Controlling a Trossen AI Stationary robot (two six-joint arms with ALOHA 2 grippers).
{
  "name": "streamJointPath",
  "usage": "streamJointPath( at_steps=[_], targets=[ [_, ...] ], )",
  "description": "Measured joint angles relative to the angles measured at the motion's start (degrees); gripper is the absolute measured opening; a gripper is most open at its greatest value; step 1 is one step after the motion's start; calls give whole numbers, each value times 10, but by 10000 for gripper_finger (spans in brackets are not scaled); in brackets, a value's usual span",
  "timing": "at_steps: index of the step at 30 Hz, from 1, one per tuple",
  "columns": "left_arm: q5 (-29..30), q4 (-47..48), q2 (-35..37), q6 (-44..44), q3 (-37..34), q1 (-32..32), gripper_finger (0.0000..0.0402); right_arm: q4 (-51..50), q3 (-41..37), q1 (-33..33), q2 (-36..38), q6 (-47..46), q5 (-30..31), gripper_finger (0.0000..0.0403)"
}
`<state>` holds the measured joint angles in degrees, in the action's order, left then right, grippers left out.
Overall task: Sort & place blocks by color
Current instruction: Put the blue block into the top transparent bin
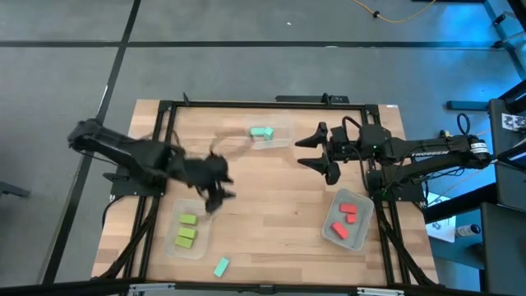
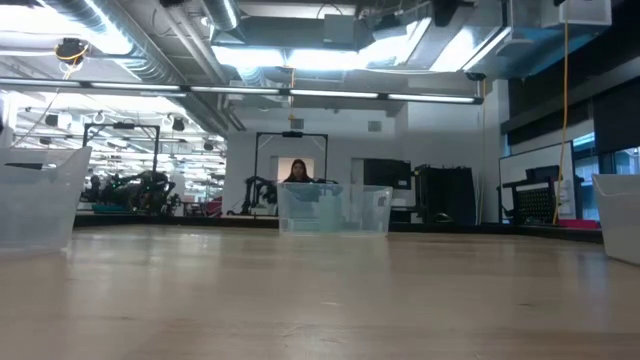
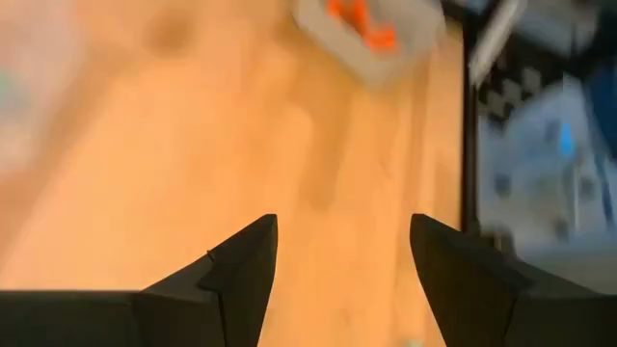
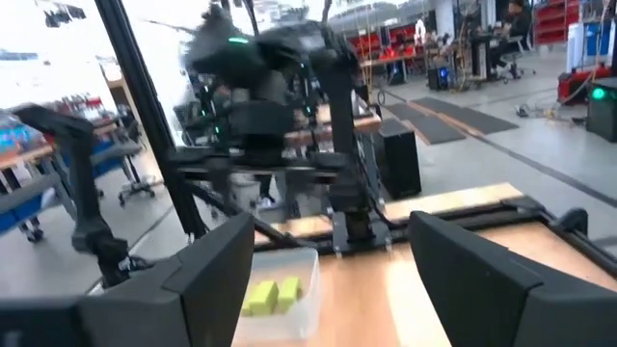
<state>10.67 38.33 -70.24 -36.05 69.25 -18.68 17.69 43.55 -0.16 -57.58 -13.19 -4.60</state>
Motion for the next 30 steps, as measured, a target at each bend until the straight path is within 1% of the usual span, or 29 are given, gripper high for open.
streamJointPath(
  at_steps=[4,9,13,17,20,24,27,30],
  targets=[
    [-14,57,-104,-62,92,-87,229,-26,0,0,0,6,0,278],
    [-3,108,-247,-202,208,-172,229,-59,0,0,0,18,0,278],
    [-14,140,-359,-294,295,-215,229,-65,0,0,0,18,0,278],
    [-34,173,-450,-399,363,-233,229,-65,0,0,0,19,0,278],
    [-62,203,-502,-455,395,-238,229,-65,0,0,0,18,0,278],
    [-104,237,-542,-516,403,-237,229,-65,0,0,0,19,0,278],
    [-108,241,-555,-538,404,-236,229,-64,0,0,0,18,0,278],
    [-84,241,-558,-558,401,-236,229,-64,0,0,0,18,0,278]
  ],
)
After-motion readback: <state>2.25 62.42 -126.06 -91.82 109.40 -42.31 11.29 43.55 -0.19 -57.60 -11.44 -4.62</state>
